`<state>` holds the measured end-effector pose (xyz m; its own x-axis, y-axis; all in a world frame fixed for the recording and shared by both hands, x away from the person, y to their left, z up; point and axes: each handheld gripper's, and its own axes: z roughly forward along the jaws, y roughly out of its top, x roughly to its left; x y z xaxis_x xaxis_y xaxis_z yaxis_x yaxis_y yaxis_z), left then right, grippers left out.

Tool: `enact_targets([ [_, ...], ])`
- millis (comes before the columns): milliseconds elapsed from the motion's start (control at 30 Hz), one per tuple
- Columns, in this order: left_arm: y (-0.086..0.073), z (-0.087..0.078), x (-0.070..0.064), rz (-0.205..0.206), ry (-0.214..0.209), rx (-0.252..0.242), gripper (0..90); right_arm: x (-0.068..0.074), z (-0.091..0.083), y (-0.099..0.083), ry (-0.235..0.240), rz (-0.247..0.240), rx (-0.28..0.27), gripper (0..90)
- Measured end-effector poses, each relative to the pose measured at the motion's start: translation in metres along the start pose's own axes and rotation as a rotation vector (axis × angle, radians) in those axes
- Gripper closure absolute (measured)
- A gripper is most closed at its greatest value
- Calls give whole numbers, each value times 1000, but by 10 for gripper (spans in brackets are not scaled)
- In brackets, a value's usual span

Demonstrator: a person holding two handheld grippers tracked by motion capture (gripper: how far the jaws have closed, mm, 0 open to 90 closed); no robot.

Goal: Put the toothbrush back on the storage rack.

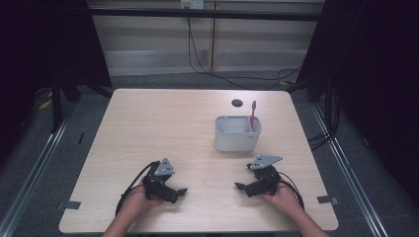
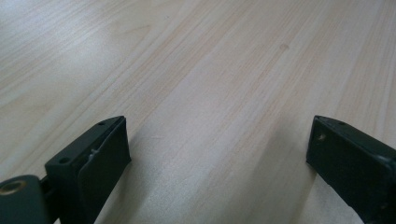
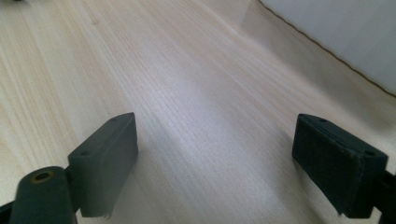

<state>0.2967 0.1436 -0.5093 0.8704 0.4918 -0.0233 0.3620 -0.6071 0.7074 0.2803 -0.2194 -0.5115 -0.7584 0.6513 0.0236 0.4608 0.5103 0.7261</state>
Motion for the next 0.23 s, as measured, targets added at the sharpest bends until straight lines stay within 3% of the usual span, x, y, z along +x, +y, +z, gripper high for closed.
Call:
enact_targets([
  [233,0,0,0,0,1,0,56,-1,0,0,-10,20,2,129],
])
